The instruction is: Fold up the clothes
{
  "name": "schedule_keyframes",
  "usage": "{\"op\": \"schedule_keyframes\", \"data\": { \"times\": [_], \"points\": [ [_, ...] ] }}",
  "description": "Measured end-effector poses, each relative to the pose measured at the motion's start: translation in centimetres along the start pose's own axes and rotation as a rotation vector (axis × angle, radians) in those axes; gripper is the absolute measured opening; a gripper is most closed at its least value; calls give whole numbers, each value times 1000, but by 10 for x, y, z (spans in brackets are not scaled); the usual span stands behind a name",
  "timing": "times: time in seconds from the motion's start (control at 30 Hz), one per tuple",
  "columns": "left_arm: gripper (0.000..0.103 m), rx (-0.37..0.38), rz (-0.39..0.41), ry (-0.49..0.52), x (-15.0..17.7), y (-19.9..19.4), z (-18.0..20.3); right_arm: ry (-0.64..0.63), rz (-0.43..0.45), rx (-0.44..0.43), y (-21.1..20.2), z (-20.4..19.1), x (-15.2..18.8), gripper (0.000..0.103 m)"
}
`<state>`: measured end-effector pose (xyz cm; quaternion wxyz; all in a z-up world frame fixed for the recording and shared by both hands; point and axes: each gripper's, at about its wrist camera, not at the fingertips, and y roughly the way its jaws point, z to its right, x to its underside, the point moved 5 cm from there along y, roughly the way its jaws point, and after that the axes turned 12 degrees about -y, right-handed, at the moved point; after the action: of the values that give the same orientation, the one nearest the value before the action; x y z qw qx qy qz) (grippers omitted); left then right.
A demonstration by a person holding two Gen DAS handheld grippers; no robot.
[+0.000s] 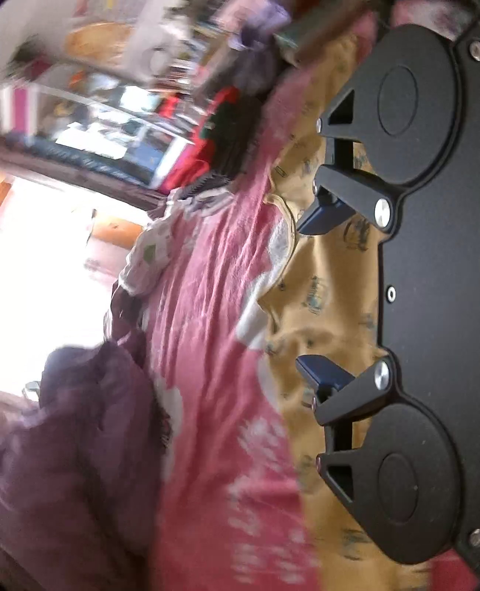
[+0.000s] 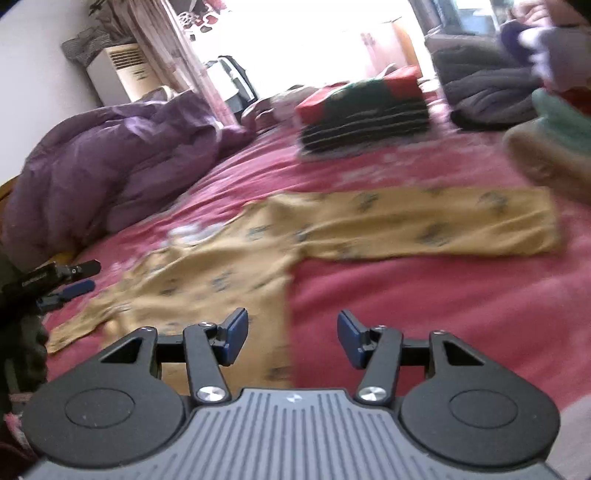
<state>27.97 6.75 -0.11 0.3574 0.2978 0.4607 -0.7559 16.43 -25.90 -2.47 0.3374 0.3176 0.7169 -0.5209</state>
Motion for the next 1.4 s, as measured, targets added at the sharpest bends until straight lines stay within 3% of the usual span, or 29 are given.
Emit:
{"op": "schedule_keyframes", "data": {
  "times": [0.13,0.2,0.37,0.47,0.57,0.73,0.83,0.87,0.9,1.0,1.13,1.23,1.3,1.33,1.4],
  "points": [
    [71,-28,15,229,-8,28,20,-145,18,-21,23,4,-36,55],
    [71,-28,2,296,-10,48,20,-230,10,-40,44,-2,-61,55],
    [71,1,-68,272,-24,88,1,-442,-21,-87,104,-28,-107,53],
    [60,31,-112,303,-30,106,-5,-532,-52,-115,140,-40,-122,53],
    [52,94,-154,338,-34,113,-9,-556,-88,-151,169,-41,-130,53],
    [52,151,-198,368,-36,120,-13,-586,-145,-226,198,-42,-129,53],
    [46,182,-222,372,-34,126,-10,-591,-174,-264,210,-42,-127,52],
    [37,188,-233,377,-31,129,-7,-578,-186,-279,214,-40,-126,51],
    [32,187,-238,380,-29,131,-5,-559,-189,-289,217,-38,-126,42],
    [8,182,-234,372,-26,135,-1,-477,-170,-318,220,-29,-129,11],
    [8,130,-187,320,-31,138,-1,-466,-82,-269,210,-27,-136,3],
    [10,105,-187,342,-24,143,0,-509,-107,-194,222,-28,-128,3],
    [32,102,-169,321,-33,136,-3,-540,-109,-152,223,-32,-125,3],
    [48,94,-143,299,-41,130,-7,-552,-108,-133,223,-34,-125,3],
    [47,75,-101,233,-59,117,-21,-572,-80,-95,212,-39,-128,7]
  ]
}}
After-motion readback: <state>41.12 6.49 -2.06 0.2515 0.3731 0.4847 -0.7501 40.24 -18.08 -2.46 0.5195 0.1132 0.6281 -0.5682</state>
